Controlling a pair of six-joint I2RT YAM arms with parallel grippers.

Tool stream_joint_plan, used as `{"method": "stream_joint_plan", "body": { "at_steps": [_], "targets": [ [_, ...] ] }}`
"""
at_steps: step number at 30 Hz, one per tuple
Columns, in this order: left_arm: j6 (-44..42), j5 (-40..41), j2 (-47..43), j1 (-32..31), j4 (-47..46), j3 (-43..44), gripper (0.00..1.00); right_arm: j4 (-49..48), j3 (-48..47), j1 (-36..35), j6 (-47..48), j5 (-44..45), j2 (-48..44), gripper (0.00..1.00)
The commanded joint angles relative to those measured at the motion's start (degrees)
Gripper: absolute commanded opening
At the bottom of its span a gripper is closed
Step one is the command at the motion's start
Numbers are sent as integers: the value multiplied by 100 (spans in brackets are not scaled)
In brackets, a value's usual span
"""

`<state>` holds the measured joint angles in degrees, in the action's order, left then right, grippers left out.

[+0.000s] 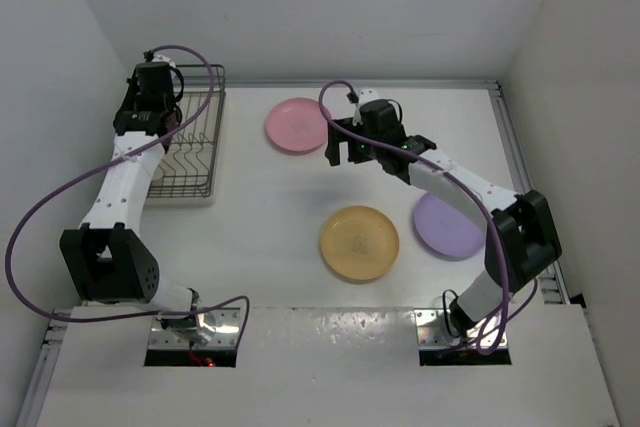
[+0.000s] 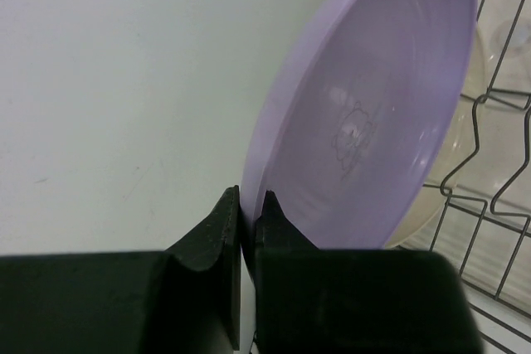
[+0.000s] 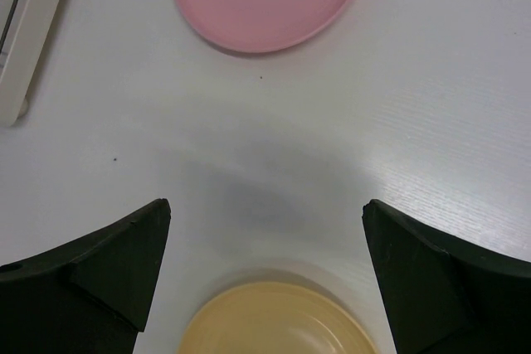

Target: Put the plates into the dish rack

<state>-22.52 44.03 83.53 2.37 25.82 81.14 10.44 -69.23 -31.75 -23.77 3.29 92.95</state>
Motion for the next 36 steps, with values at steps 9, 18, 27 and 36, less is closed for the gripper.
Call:
{"method": "stream_joint_plan", "body": {
  "at_steps": [9,18,27,36],
  "targets": [
    [-129,193,-249,44,-1052,-985,0,-305,111,256,-180,-74,-312,99],
    [318,-96,-12,97,-1063,-1303,22,-226,77,292,-181,-65,-339,99],
    [574,-368,155,-131,-482,-48,78,-174,59,318,-110,-13,-382,99],
    [555,-1360,1006,-1500,97,1790,78,55,-196,441,13,40,-339,99]
  ]
}}
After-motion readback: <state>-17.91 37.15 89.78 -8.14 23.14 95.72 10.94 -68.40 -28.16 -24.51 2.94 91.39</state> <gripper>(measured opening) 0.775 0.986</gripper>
